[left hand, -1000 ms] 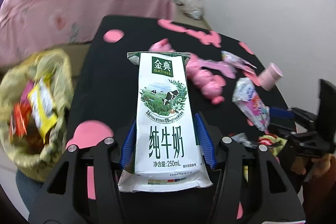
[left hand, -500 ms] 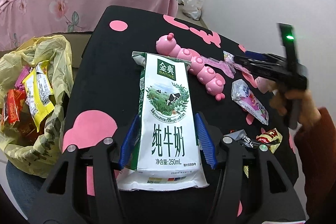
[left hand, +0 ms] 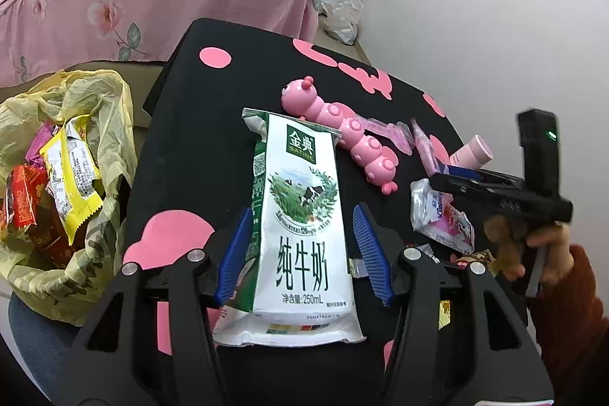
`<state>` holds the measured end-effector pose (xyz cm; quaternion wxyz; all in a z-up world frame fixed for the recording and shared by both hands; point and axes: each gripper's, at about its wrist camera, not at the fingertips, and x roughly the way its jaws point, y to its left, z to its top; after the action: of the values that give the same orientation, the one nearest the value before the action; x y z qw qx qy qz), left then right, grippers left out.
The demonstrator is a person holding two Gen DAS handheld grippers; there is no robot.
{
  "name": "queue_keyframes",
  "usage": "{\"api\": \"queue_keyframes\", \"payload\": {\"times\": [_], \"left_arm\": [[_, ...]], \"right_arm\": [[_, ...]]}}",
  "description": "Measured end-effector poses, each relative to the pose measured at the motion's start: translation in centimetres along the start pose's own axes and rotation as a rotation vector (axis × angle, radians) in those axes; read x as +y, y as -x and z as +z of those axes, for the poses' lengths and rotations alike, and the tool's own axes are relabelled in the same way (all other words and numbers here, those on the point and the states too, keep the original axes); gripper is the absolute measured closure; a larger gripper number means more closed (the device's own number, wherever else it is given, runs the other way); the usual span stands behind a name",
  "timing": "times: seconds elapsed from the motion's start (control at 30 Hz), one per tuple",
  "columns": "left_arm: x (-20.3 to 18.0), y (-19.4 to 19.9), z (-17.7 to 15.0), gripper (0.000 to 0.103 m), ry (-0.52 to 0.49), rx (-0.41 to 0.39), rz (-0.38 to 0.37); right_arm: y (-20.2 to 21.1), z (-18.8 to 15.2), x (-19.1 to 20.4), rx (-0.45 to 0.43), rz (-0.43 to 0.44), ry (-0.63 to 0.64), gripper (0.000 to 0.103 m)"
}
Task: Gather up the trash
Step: 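Grasp the pink candy stick with the right gripper while the left gripper holds the milk carton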
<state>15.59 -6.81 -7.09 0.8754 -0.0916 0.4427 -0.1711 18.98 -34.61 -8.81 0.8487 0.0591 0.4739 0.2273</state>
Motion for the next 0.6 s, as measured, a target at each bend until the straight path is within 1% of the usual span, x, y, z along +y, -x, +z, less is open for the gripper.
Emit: {"api": "queue_keyframes", "payload": {"times": [0.07,0.13,0.17,0.2,0.23,0.3,0.33,0.37,0.4,0.43,0.47,0.5,0.57,0.6], "left_arm": [[-0.3,-0.1,-0.1,0.051,-0.008,0.001,0.000],[-0.6,-0.1,-0.2,0.051,-0.019,0.001,0.007],[-0.8,-0.1,-0.2,0.051,-0.028,0.001,0.012],[-0.9,-0.1,-0.2,0.051,-0.033,0.002,0.015],[-1.0,-0.1,-0.2,0.051,-0.039,0.004,0.017],[-1.1,-0.1,-0.1,0.050,-0.054,0.008,0.024],[-1.1,-0.1,0.0,0.050,-0.063,0.012,0.030],[-1.1,-0.3,0.1,0.050,-0.070,0.021,0.033],[-1.1,-0.5,0.3,0.050,-0.078,0.033,0.039],[-1.1,-0.7,0.6,0.049,-0.084,0.044,0.044],[-1.1,-0.9,0.9,0.046,-0.094,0.059,0.047],[-1.2,-1.2,1.3,0.044,-0.105,0.074,0.047],[-1.6,-2.2,2.1,0.044,-0.135,0.110,0.052],[-1.9,-2.7,2.5,0.044,-0.153,0.126,0.069]], "right_arm": [[1.4,-0.7,0.5,-0.072,-0.087,0.023,0.047],[1.8,-0.8,0.2,-0.109,-0.152,0.015,0.050],[1.7,-0.9,0.0,-0.115,-0.158,-0.004,0.053],[1.6,-0.9,-0.3,-0.114,-0.159,-0.018,0.053],[1.1,-0.9,-0.4,-0.107,-0.179,-0.036,0.053],[0.0,-0.4,-0.8,-0.099,-0.212,-0.047,0.059],[-0.4,-0.2,-1.1,-0.095,-0.213,-0.053,0.060],[-0.6,0.0,-1.5,-0.089,-0.203,-0.065,0.076],[-1.0,0.2,-1.7,-0.078,-0.195,-0.074,0.086],[-1.1,0.4,-1.7,-0.069,-0.191,-0.070,0.087],[-0.9,0.3,-1.5,-0.076,-0.198,-0.061,0.093],[-0.5,0.4,-1.1,-0.088,-0.206,-0.041,0.095],[0.4,0.1,-0.3,-0.109,-0.201,-0.021,0.095],[1.1,-0.2,0.1,-0.129,-0.200,-0.016,0.095]]}}
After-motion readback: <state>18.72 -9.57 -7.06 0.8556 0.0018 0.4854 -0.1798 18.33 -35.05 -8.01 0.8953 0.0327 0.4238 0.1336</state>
